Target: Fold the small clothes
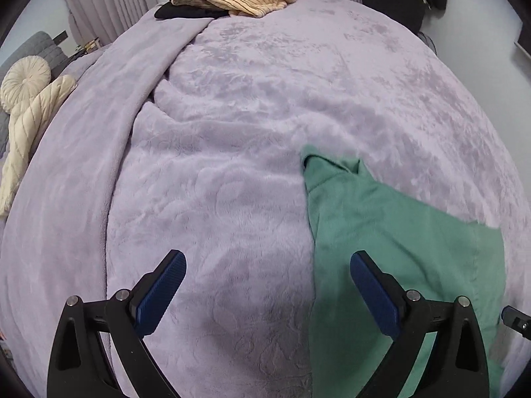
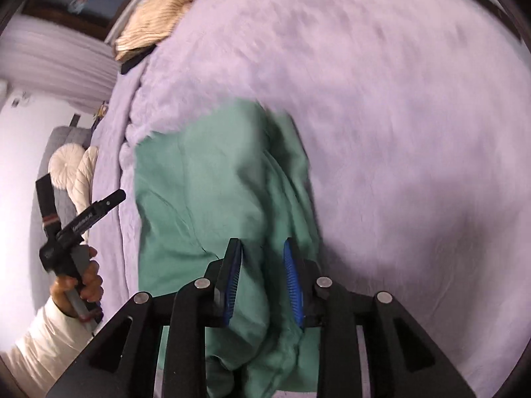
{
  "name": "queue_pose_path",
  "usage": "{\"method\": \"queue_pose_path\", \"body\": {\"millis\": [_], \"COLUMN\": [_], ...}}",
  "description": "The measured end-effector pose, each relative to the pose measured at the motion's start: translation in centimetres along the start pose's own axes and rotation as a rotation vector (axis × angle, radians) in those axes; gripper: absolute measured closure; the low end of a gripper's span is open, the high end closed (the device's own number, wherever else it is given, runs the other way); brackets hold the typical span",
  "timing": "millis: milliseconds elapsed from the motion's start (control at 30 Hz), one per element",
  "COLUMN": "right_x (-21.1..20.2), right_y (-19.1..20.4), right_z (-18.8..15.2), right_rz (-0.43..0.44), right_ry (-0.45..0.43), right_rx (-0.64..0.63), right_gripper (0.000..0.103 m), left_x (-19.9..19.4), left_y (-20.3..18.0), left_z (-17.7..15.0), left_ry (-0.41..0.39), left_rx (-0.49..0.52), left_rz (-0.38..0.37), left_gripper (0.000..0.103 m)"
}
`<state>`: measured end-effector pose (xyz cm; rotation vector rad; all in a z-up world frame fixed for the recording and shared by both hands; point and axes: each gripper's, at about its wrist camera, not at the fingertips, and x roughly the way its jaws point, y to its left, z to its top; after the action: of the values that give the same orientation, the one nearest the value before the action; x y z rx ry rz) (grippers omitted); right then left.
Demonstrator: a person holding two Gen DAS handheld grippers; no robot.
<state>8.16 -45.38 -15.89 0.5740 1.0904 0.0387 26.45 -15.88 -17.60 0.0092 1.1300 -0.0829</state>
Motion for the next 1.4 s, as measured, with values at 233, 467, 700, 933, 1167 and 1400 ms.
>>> {"method": "queue_pose_path", "body": {"millis": [233,467,700,933,1167,1400], "right_x": [4.3,7.6,1.8,-1.7,-0.1,3.1], "right_y": [2.0,-1.6,-1.7,-0.4,1.7,-3.5], "right_z": [6.4,7.8,5.0,-3.1,-6.2,-10.8], "right_rz": [-0.115,-0.13,-0.002,0.162,-0.095,-0.166], "right_ry": [-0.002,0.024,0.064,0.179,0.218,0.265], "right_rx": [-0.015,0.031,0.07,0.099,-0.088,-0.018], "right_gripper": [0.07,0.085,0.04,0.025,0.095,0.101], "left_x": [2.7,6.2,0.3,-2.9,-3.8,-3.8], "left_y": [-2.8,-3.3,-1.3,0.0,-2.0,-2.6], "left_z": [-0.6,-0.3,-2.5,-9.8,-14.8,-19.0], "left_ry": [0.042,0.084,0.089,0.178,0.194,0.145], "left_rx": [0.023,0.008,0.124,0.166,0.163,0.212], "left_rz": [0.03,0.061,-0.045,-0.104,-0.131,-0.096], "left_gripper": [0.003,0.001,0.001,0.001,0.001,0.0]}}
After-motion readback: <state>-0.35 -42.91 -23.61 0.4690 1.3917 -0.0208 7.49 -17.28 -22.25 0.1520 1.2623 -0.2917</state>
